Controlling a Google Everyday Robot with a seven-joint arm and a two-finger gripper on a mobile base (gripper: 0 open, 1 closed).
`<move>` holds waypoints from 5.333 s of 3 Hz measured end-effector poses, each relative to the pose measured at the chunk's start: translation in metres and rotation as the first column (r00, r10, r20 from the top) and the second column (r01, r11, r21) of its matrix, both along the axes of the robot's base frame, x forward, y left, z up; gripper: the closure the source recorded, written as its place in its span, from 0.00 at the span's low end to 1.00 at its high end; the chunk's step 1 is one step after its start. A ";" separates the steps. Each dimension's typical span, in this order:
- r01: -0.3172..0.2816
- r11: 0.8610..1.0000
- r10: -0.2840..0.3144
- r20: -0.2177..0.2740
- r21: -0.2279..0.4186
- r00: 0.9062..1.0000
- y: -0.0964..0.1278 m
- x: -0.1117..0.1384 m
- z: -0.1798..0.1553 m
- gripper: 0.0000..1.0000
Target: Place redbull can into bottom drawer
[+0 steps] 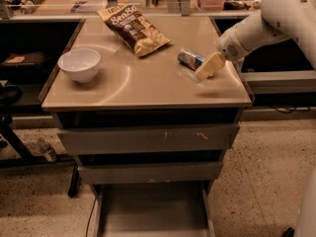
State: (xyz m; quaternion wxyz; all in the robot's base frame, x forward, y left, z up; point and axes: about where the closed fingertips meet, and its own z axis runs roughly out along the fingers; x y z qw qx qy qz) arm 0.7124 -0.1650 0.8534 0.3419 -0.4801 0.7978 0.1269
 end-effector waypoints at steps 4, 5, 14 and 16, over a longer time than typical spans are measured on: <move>0.020 1.000 -0.020 0.024 -0.006 1.000 0.015 0.023 -0.023 0.42; 0.020 1.000 -0.020 0.024 -0.006 1.000 0.015 0.023 -0.023 0.65; -0.007 1.000 0.010 0.089 -0.027 0.996 -0.027 -0.268 -0.100 1.00; 0.044 0.998 -0.043 0.053 -0.036 0.998 -0.023 -0.294 -0.164 1.00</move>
Offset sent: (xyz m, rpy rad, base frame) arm 0.0367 0.0164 -0.0253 -0.0140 -0.0439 -0.0395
